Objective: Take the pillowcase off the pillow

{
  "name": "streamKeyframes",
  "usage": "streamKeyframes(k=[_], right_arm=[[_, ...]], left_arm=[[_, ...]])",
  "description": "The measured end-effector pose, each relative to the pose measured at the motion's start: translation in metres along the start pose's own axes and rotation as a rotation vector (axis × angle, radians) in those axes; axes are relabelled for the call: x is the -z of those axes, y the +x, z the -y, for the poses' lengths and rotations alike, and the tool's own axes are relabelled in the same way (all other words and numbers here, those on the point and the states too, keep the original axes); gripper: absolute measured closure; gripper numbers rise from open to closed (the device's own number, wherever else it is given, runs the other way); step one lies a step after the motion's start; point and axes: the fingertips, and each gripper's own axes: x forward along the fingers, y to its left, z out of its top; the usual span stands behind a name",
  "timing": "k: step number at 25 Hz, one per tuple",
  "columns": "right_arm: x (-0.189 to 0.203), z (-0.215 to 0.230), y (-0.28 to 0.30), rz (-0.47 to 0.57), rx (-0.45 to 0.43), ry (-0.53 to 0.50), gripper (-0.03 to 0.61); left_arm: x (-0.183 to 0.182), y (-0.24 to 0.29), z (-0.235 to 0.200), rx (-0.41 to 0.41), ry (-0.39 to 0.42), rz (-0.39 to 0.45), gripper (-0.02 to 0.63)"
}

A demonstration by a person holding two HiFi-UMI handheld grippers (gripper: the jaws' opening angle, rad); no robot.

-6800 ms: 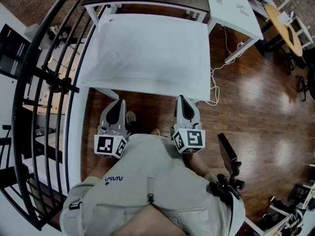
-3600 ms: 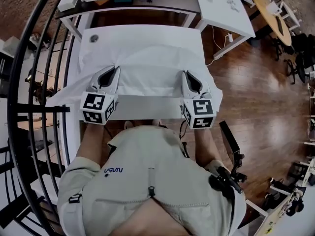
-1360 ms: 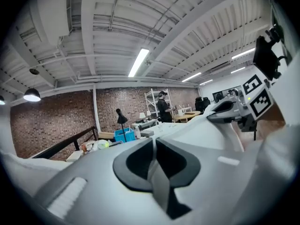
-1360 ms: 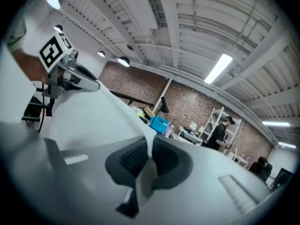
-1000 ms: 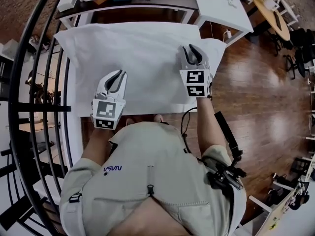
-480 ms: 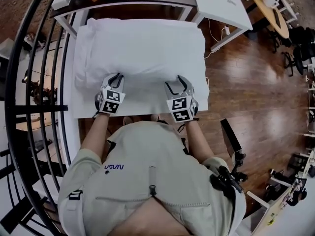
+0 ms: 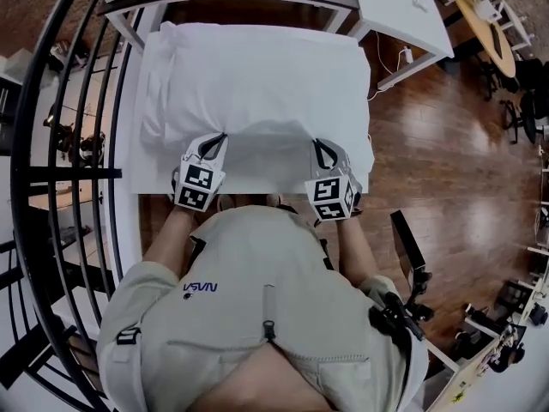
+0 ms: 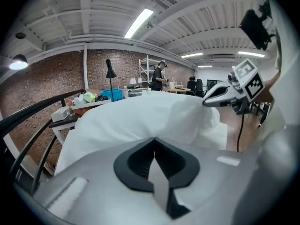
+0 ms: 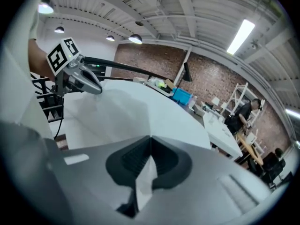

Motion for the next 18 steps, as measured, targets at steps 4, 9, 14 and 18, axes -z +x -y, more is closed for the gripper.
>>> streamKeyframes(k=[4, 9, 14, 18], right_arm=[[0.016, 0.006, -0.025, -0.029, -0.013, 0.02, 0.575], [0.029, -0.003, -0.021, -0.086, -0.093, 0.022, 0.563], [-0.03, -0.023, -0.034, 0.093, -0.184, 0.039, 0.489], [-0.082, -0.065, -0.024, 0.212, -0.31, 0.039, 0.476]], left_arm=[[-0.009, -0.023, 0.026, 0.045, 0.001, 0.045, 0.606], [-0.013, -0.038, 0.028, 0.011, -0.006, 0.077, 0.601], [-0.025, -0.067, -0.01, -0.148, -0.035, 0.148, 0.578], [0.021, -0.076, -0.068, -0.309, -0.197, 0.086, 0.408]])
